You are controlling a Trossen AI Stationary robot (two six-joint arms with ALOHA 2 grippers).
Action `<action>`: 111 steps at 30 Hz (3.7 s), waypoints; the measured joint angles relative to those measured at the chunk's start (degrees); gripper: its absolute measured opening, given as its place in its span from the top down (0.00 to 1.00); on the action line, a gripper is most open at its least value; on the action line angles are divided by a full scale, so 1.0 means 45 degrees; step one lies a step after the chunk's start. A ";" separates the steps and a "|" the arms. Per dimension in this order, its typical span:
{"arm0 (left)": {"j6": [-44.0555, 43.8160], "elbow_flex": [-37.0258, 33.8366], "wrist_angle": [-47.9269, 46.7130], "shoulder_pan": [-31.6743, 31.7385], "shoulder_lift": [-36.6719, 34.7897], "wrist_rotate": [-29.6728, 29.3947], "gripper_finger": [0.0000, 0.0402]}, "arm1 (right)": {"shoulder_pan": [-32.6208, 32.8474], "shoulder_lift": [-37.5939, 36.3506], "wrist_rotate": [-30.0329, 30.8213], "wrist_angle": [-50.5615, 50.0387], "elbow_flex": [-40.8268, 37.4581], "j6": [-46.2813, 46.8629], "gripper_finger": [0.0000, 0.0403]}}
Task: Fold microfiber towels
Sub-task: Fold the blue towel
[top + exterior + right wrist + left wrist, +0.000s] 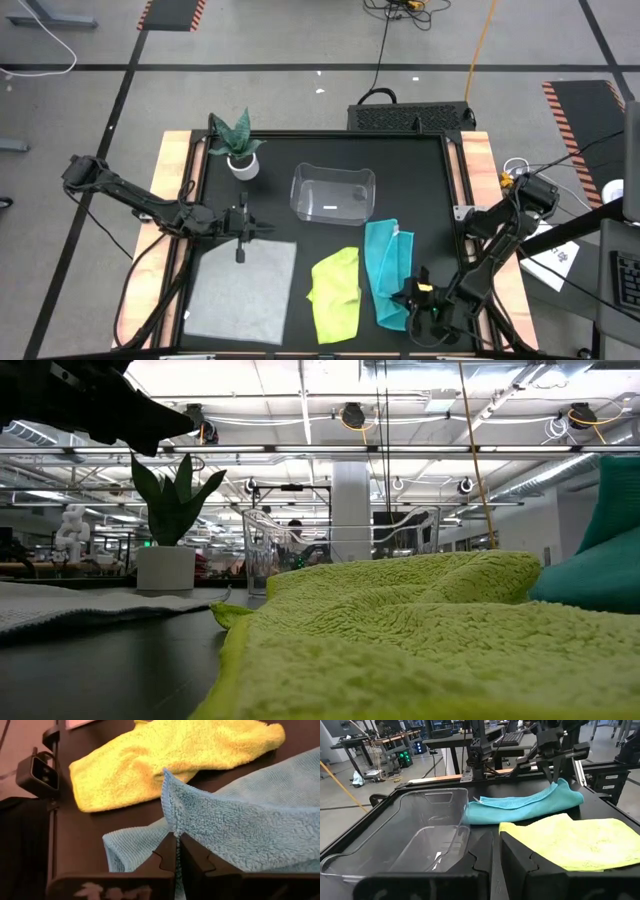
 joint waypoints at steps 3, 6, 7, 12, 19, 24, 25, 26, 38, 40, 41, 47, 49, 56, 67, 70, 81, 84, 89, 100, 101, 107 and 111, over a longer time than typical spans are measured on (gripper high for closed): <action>-0.0005 0.0000 0.0000 -0.0005 0.0000 0.0008 0.91 | 0.0051 0.0002 0.0010 -0.0015 0.0000 -0.0002 1.00; -0.0059 0.0000 0.0005 -0.0005 0.0000 0.0130 0.91 | 0.0033 0.0002 0.0007 -0.0015 0.0000 -0.0178 1.00; -0.0062 0.0000 0.0005 -0.0005 0.0000 0.0306 0.91 | 0.0007 0.0002 -0.0007 -0.0012 0.0000 -0.0314 1.00; -0.0211 0.0000 0.0010 -0.0005 0.0000 0.1357 0.91 | -0.0046 0.0007 -0.0464 0.0091 -0.0005 -0.0706 0.97; -0.0413 0.0000 0.0010 -0.0005 0.0000 0.1567 0.91 | 0.0065 0.0007 -0.1378 0.0086 -0.0009 0.0145 0.90; -0.0534 0.0000 0.0010 -0.0014 0.0000 0.1572 0.91 | 0.0583 0.0012 -0.1350 0.0071 -0.0010 0.1314 0.90; -0.0617 0.0000 0.0010 -0.0015 0.0000 0.1572 0.91 | 0.0685 0.0012 -0.1261 0.0066 -0.0010 0.1610 0.90; -0.0678 0.0000 0.0010 -0.0015 0.0000 0.1574 0.91 | 0.0814 0.0031 -0.0997 0.0064 -0.0010 0.1854 0.90; -0.0816 0.0000 0.0010 -0.0010 0.0000 0.1584 0.91 | 0.1416 0.1753 -0.0232 0.0173 -0.0019 0.4945 0.99; -0.0877 0.0000 0.0010 -0.0010 0.0000 0.1581 0.91 | 0.1416 0.2080 0.0041 0.0418 -0.0019 0.5375 0.99; -0.0918 0.0000 0.0010 -0.0010 0.0000 0.1581 0.91 | 0.1416 0.2210 0.0084 0.0591 -0.0019 0.5566 0.99; -0.0921 0.0000 -0.0026 -0.0005 0.0000 0.1580 0.91 | 0.1828 0.2446 0.0369 0.0824 0.0107 0.5538 1.00; -0.0908 0.0005 -0.0163 -0.0005 -0.0001 0.1577 0.91 | 0.1965 0.2435 0.0366 0.0806 0.0336 0.4804 1.00; -0.0724 0.0005 -0.0364 -0.0005 0.0000 0.1581 0.91 | 0.2057 0.2431 -0.0711 -0.2030 0.1742 0.2577 1.00; -0.0772 0.0005 -0.0384 -0.0005 0.0000 0.1581 0.91 | 0.2426 0.2421 -0.2356 -0.5605 0.3196 0.3638 1.00; -0.0731 0.0005 -0.0384 -0.0005 0.0000 0.1581 0.91 | 0.2412 0.2421 -0.2327 -0.5277 0.3196 0.3555 0.97; -0.0575 0.0005 -0.0398 -0.0005 0.0000 0.1581 0.91 | 0.2547 0.2414 -0.2365 -0.4770 0.3206 0.3317 0.64; -0.0217 0.0005 -0.0713 -0.0010 -0.0004 0.1576 0.91 | 0.2702 0.2286 -0.2301 -0.4801 0.3206 0.3478 0.53; 0.0037 0.0005 -0.1653 -0.0008 0.0000 0.1567 0.91 | 0.3046 0.2036 -0.1657 -0.4863 0.3206 0.3684 0.43; -0.0451 0.0005 -0.1704 -0.0010 0.0000 0.1562 0.91 | 0.3064 0.2023 -0.0167 -0.5081 0.3206 0.2445 0.46; -0.0579 0.0005 -0.1546 -0.0010 0.0000 0.1562 0.91 | 0.3011 0.2023 0.0162 -0.5082 0.3207 0.2145 0.47; -0.1348 0.0005 -0.1126 -0.0010 -0.0005 0.1557 0.91 | 0.1916 0.2023 0.0582 -0.4953 0.3206 0.0873 0.50; -0.1309 0.0005 -0.1208 -0.0008 -0.0005 0.1557 0.91 | 0.0713 0.2028 -0.1038 -0.3610 0.3206 -0.0875 0.49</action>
